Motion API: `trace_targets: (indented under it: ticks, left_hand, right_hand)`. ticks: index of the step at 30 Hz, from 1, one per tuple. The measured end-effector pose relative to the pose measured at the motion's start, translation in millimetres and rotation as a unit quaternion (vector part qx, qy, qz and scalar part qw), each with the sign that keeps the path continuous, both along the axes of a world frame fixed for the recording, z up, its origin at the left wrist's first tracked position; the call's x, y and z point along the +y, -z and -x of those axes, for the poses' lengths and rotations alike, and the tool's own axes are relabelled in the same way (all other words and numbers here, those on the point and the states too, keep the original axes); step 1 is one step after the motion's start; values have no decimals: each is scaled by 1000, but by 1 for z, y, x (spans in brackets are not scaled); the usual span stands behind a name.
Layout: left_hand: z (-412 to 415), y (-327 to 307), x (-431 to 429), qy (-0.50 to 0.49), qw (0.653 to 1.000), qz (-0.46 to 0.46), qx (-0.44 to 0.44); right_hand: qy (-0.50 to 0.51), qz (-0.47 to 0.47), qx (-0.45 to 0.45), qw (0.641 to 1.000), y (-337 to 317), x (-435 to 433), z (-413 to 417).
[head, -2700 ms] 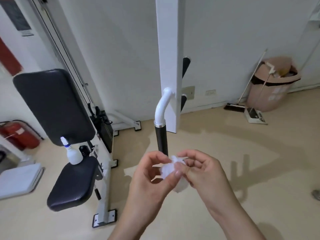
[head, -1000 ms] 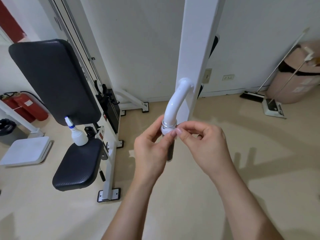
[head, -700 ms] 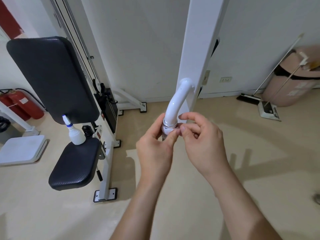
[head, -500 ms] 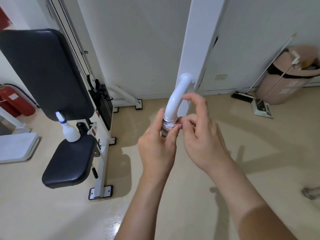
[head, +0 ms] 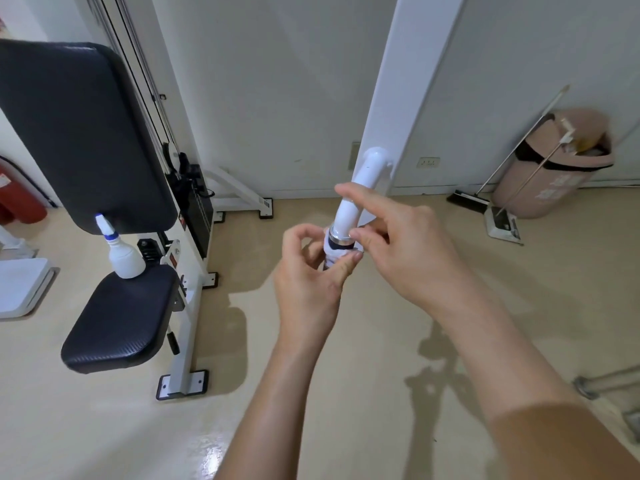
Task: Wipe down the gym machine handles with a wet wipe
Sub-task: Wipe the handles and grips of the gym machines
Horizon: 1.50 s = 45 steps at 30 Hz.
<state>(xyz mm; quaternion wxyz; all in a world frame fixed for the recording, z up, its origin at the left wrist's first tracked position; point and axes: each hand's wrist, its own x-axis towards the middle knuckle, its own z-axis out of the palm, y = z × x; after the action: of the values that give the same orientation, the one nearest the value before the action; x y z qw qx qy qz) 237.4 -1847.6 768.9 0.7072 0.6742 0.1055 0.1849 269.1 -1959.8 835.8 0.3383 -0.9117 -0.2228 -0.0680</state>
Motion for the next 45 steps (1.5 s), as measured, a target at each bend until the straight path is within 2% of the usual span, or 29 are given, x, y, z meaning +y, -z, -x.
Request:
trace_targets:
  ticks: [2, 4, 5, 7, 9, 12, 15, 17, 19, 22, 25, 28, 30, 33, 37, 40, 43, 45]
  left_hand:
    - [-1, 9, -2, -92, 992, -73, -36]
    - [-1, 16, -2, -158, 966, -183, -89]
    - [0, 20, -3, -171, 960, -196, -99]
    - [3, 18, -7, -152, 977, -131, -74]
    - [2, 18, -7, -118, 990, -72, -34]
    - [-3, 14, 9, -15, 997, -75, -29]
    - [-15, 3, 35, 151, 981, -114, -28]
    - [-24, -6, 48, 242, 967, -75, 7]
    - [-29, -11, 56, 278, 959, -46, 25]
    - [-22, -8, 46, 228, 973, -25, 12]
    - [-9, 5, 12, 76, 997, -2, 4]
    - [-3, 16, -20, -98, 992, -71, -23]
    - [-7, 17, -25, -144, 981, -125, -42]
    - [-12, 19, -16, -141, 968, -203, -43]
    - [-10, 23, 3, -29, 983, -177, 46]
    - [-12, 18, 14, 27, 982, -184, 44]
    - [-15, 19, 6, -17, 975, -222, -1]
    - [-15, 26, -3, -71, 971, -225, -24]
  right_hand:
    - [-4, 0, -5, 1000, 0, 2, -1]
    - [-8, -13, -4, 1000, 0, 4, -2]
    - [-9, -19, -6, 1000, 1, 5, -2]
    - [-8, -23, -13, 1000, 1, 6, -2]
    - [-6, -24, -15, 1000, 2, 7, -2]
    - [-3, -20, -7, 1000, 2, 5, -2]
    - [-3, -17, 2, 1000, 2, 3, -3]
    - [-3, -25, 9, 1000, 3, 1, -4]
    - [-6, -41, 18, 999, 5, 1, -4]
    - [-11, -67, 28, 997, 6, 1, -3]
    - [-18, -78, 29, 996, 8, 2, -3]
    - [-19, -75, 24, 997, 11, 4, -3]
    - [-15, -67, 20, 997, 13, 4, -2]
    - [-21, -50, 10, 999, 13, 5, -2]
    - [-23, -59, 14, 998, 11, 5, -1]
    - [-26, -72, 21, 997, 11, 4, 0]
    - [-16, -111, 30, 993, 18, 6, 0]
    - [-4, -194, 55, 979, 28, 9, 5]
